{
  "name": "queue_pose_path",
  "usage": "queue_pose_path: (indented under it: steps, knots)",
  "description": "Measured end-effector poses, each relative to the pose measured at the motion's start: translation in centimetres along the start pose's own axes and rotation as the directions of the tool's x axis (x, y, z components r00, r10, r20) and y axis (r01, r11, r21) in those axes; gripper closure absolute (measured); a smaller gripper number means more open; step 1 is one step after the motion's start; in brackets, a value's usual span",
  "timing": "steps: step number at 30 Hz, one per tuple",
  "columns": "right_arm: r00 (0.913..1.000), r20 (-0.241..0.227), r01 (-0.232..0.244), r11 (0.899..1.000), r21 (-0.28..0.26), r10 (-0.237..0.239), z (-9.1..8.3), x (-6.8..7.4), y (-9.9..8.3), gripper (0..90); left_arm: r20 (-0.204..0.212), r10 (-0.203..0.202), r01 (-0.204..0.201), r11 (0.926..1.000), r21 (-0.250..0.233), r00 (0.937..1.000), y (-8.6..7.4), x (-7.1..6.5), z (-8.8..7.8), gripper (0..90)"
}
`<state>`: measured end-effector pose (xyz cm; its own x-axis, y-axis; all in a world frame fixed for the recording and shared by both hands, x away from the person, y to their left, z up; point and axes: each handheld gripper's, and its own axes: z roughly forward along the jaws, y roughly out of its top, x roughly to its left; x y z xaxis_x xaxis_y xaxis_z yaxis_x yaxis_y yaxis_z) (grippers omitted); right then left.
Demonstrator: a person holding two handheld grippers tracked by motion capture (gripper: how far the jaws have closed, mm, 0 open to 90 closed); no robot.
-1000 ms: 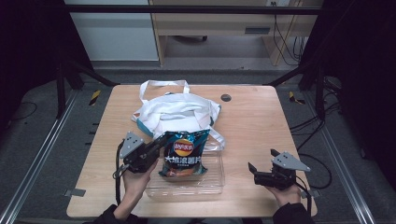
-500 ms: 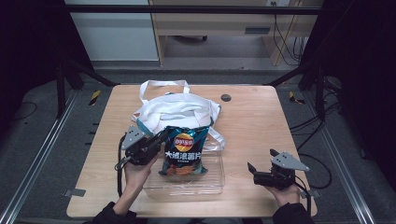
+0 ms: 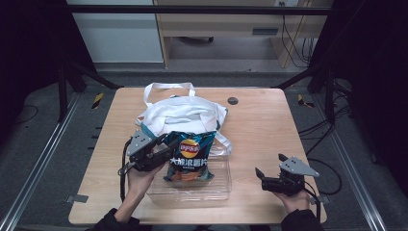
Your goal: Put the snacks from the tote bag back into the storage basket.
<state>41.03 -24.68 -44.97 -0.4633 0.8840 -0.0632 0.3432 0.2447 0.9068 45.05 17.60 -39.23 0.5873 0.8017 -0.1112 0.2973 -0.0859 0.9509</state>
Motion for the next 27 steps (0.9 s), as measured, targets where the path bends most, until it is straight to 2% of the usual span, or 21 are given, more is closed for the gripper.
queue_pose_path:
  steps: [20,27]
  knots:
    - [1.0,0.005,-0.002,1.0,-0.007,0.002,-0.2,-0.1,0.0,4.6,0.01,0.038,-0.039,0.9976,0.057,0.9992,0.3,-0.2,-2.3,33.5]
    - [0.9999,0.008,-0.007,1.0,-0.007,0.007,-0.3,-0.2,0.0,4.5,0.012,0.045,-0.046,0.9968,0.065,0.9989,-0.1,0.6,-3.8,30.4]
